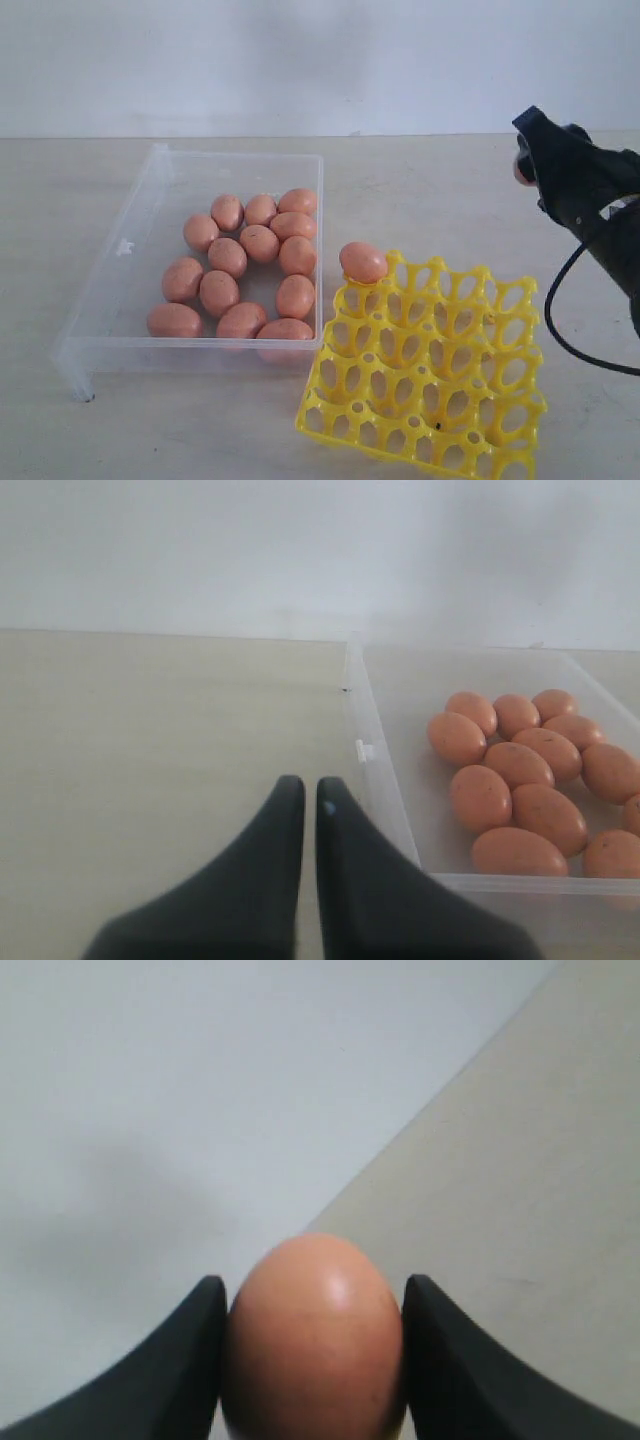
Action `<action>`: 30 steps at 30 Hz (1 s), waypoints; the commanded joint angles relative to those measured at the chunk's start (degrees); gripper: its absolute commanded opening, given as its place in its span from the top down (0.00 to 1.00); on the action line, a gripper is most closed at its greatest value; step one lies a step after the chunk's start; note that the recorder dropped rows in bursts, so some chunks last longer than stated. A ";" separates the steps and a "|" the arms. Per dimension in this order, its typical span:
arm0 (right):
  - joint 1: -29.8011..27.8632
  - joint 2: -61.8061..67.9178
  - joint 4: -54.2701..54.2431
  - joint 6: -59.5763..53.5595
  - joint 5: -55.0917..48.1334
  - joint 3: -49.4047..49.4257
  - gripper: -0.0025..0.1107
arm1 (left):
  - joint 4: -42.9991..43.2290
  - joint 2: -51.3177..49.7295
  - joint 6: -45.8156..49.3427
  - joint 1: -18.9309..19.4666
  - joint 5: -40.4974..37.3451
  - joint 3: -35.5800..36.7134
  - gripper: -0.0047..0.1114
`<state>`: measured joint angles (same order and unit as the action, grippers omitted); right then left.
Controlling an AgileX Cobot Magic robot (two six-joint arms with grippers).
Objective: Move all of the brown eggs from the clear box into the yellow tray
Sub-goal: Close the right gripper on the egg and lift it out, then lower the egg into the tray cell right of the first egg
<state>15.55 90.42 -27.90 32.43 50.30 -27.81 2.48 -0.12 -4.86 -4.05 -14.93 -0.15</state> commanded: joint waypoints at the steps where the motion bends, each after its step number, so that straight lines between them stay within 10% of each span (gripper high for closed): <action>1: -13.23 4.57 38.77 23.50 12.56 -2.44 0.98 | -0.14 0.12 0.13 0.19 0.46 0.15 0.92; 10: -27.78 14.74 95.51 36.47 19.67 -18.56 0.98 | -0.14 0.12 0.13 0.19 0.35 0.15 0.92; 30: -20.33 16.96 105.53 28.42 3.37 -19.11 0.98 | -0.14 0.12 0.13 0.19 0.34 0.15 0.92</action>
<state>-5.75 107.32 78.13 62.50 53.83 -46.76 2.48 -0.12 -4.86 -4.05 -14.93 -0.15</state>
